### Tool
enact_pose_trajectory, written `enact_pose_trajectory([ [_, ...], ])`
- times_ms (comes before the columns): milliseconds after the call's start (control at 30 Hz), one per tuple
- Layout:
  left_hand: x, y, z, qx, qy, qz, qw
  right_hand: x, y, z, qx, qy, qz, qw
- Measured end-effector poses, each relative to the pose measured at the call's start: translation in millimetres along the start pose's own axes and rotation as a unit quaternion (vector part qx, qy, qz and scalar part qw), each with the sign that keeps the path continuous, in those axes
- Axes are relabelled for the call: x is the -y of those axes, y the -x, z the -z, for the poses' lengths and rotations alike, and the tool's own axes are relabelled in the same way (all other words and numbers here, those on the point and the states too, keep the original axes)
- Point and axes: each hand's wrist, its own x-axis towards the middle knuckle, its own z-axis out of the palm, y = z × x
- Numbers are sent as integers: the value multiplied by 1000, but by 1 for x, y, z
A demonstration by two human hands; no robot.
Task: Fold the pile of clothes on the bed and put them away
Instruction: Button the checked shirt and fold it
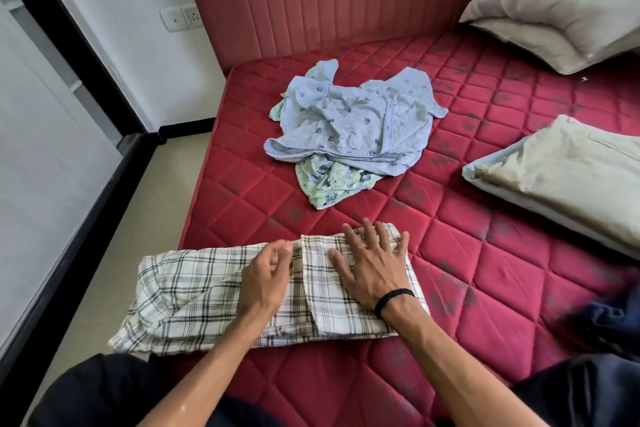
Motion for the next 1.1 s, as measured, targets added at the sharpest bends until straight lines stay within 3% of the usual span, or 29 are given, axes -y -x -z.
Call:
enact_pose_trajectory([
  [67,-12,-1,5,29,3,75,997,0,1,4,-33,-55,-34,997],
  [167,-24,5,0,110,-81,86,987,-13,-1,24,-80,-212,-141,964],
  [267,-15,13,-20,112,-28,129,985,-41,1,49,25,-316,-253,914],
  [400,-12,14,-31,55,53,159,984,-62,13,66,128,-420,-261,860],
  [533,-20,17,-50,73,116,152,979,-73,24,89,69,-433,-238,866],
  [667,-66,31,-84,136,76,100,983,-112,43,130,-11,-423,-261,868],
  [767,-105,45,-93,111,17,-44,993,-132,55,148,-50,-415,-279,865],
  [833,-128,51,-82,127,41,-89,987,-119,58,156,-50,-471,-249,845],
  [900,-148,52,-63,219,174,-25,960,-87,56,160,-9,-576,-189,795],
  [933,-152,51,-54,263,278,14,924,-65,55,162,20,-609,-155,777],
  [1033,-135,38,-18,310,478,146,809,3,51,149,98,-608,-36,787],
  [1100,-105,32,9,302,500,198,787,40,50,123,122,-590,6,798],
])
